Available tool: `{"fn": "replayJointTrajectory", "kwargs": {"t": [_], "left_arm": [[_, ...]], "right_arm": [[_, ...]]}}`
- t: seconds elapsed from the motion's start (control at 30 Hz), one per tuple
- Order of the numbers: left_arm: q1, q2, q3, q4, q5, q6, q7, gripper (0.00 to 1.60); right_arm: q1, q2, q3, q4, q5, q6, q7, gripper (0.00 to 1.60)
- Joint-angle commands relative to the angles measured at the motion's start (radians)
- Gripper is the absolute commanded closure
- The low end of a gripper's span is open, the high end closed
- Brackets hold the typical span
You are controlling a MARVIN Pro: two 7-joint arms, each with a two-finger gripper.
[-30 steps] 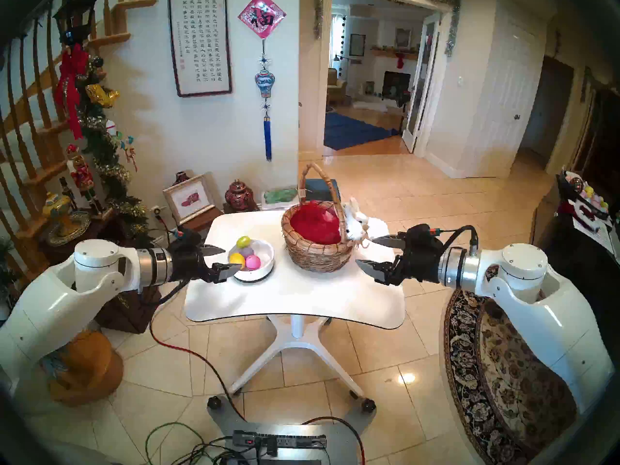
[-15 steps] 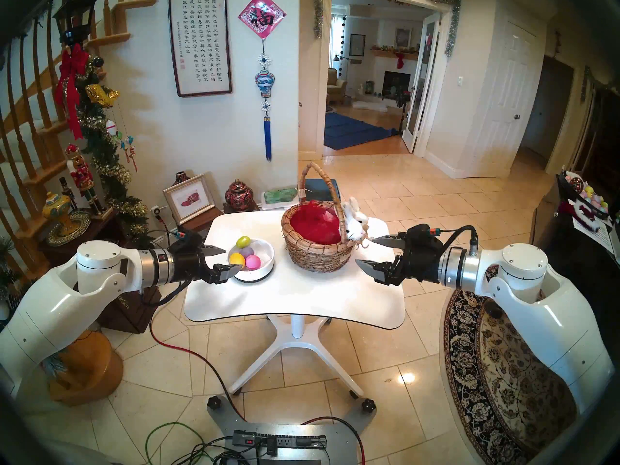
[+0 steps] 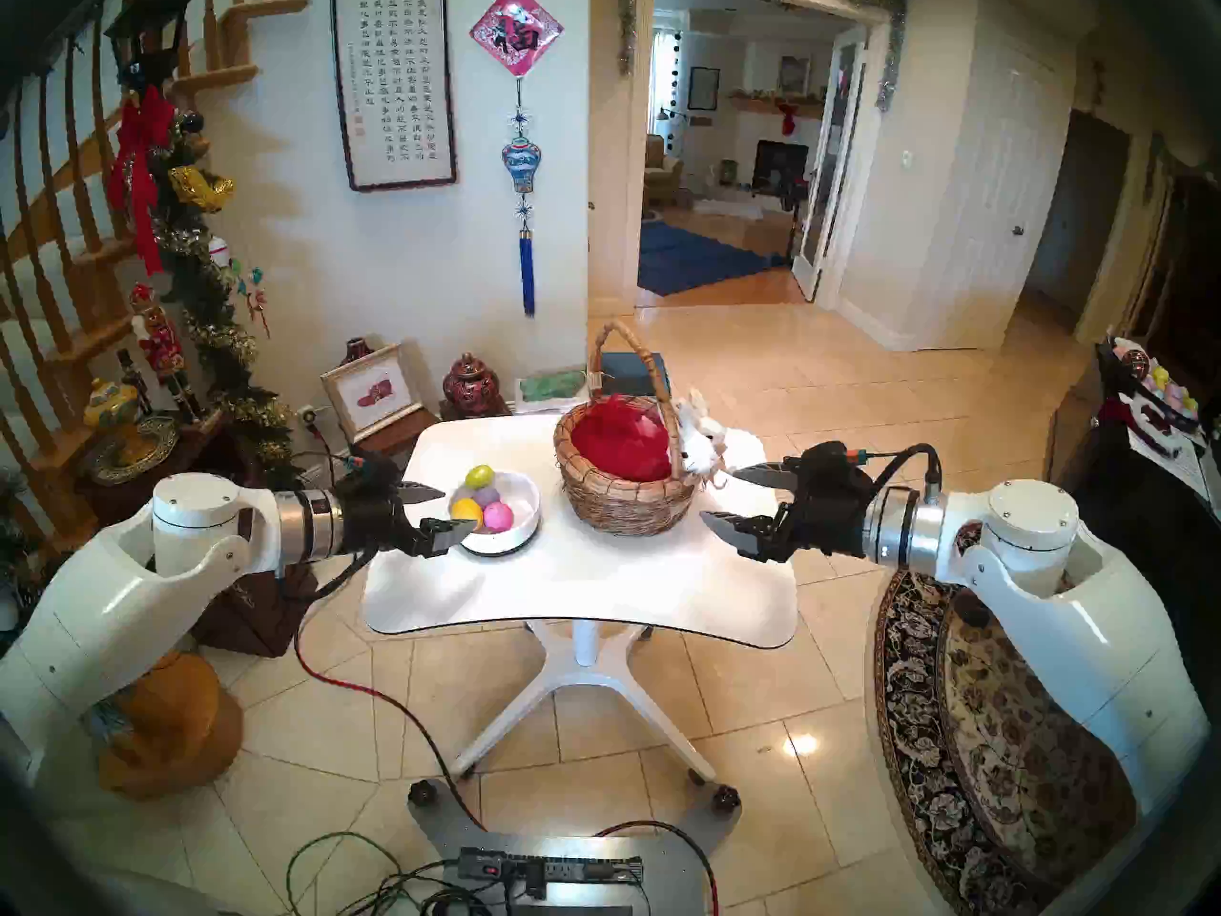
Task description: Put easter egg into basket
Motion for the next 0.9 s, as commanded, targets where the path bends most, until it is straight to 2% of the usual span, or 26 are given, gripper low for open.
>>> {"fn": "replayJointTrajectory", "kwargs": {"t": [0.0,0.47,0.87], "left_arm": [[-0.022,0.006,-0.006,-0.004,0.002,0.005,-0.008,0.0],[-0.047,-0.007,0.014,0.012,0.045,0.024,0.006,0.0],[-0.047,-0.011,0.013,0.015,0.04,0.032,-0.03,0.0]], "right_arm": [[0.001,0.002,0.008,-0.001,0.001,-0.001,-0.001,0.0],[0.001,0.002,0.008,-0.001,0.001,-0.001,-0.001,0.0],[0.001,0.002,0.008,-0.001,0.001,-0.001,-0.001,0.0]]}}
